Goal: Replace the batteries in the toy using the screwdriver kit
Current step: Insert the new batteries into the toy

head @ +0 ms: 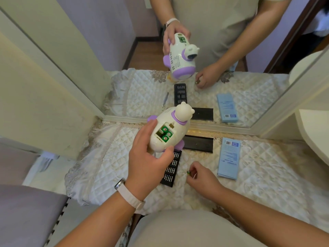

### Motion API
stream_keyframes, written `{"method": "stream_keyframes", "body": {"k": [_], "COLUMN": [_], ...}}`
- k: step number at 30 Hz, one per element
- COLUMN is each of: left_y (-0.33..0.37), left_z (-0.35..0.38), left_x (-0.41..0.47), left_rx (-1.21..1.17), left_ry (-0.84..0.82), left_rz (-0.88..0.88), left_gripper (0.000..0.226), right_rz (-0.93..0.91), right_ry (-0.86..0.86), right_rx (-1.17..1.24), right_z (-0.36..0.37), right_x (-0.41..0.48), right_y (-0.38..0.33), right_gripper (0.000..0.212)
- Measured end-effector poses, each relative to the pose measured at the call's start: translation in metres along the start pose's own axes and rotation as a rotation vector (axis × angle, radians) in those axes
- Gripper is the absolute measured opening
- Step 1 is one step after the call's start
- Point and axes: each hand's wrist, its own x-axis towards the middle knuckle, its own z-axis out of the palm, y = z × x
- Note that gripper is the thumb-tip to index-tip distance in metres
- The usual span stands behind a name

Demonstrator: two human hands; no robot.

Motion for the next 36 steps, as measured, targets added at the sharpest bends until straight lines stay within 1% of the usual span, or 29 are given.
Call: {"method": "stream_keyframes", "body": {"k": [5,8,11,13,17,20,26,27,29,30,33,36], "left_y": [0.004,0.011,0.018,0.023,0.031,0.034,0.040,0.041,0.042,0.043,0.045,0.048], "left_z": [0.005,0.009,0.013,0.015,0.019,0.021,0.023,0.024,0.024,0.024,0.024,0.025], "left_x": [0.012,0.020,0.027,0.030,0.032,0.033,0.030,0.029,0.029,0.028,0.026,0.024], "left_rx": [-0.034,-0.065,-0.079,-0.086,-0.089,-0.090,-0.093,-0.091,-0.083,-0.079,-0.085,-0.093], "left_ry": [0.004,-0.006,-0.003,-0.013,-0.029,-0.031,-0.024,-0.022,-0.021,-0.023,-0.025,-0.027], "left_rz": [0.036,0.054,0.104,0.128,0.158,0.188,0.210,0.208,0.208,0.209,0.210,0.207], "left_gripper": [0.070,0.070,0.069,0.068,0.069,0.068,0.067,0.067,0.069,0.069,0.069,0.069], "right_rz": [-0.104,-0.207,-0.349,-0.440,-0.519,-0.553,-0.550,-0.558,-0.563,-0.567,-0.595,-0.590], "right_ry": [0.179,0.282,0.310,0.315,0.368,0.390,0.404,0.407,0.402,0.394,0.401,0.409], "right_rx": [0.319,0.510,0.624,0.609,0.453,0.404,0.428,0.442,0.490,0.507,0.496,0.474], "right_z": [-0.056,-0.087,-0.111,-0.122,-0.135,-0.140,-0.143,-0.143,-0.145,-0.146,-0.150,-0.153], "right_x": [-0.014,-0.027,-0.043,-0.051,-0.061,-0.065,-0.066,-0.066,-0.067,-0.068,-0.070,-0.071], "right_y": [-0.054,-0.087,-0.112,-0.124,-0.134,-0.137,-0.136,-0.136,-0.138,-0.140,-0.146,-0.153], "right_gripper": [0.016,0.022,0.034,0.041,0.035,0.030,0.021,0.022,0.034,0.036,0.020,0.016]}}
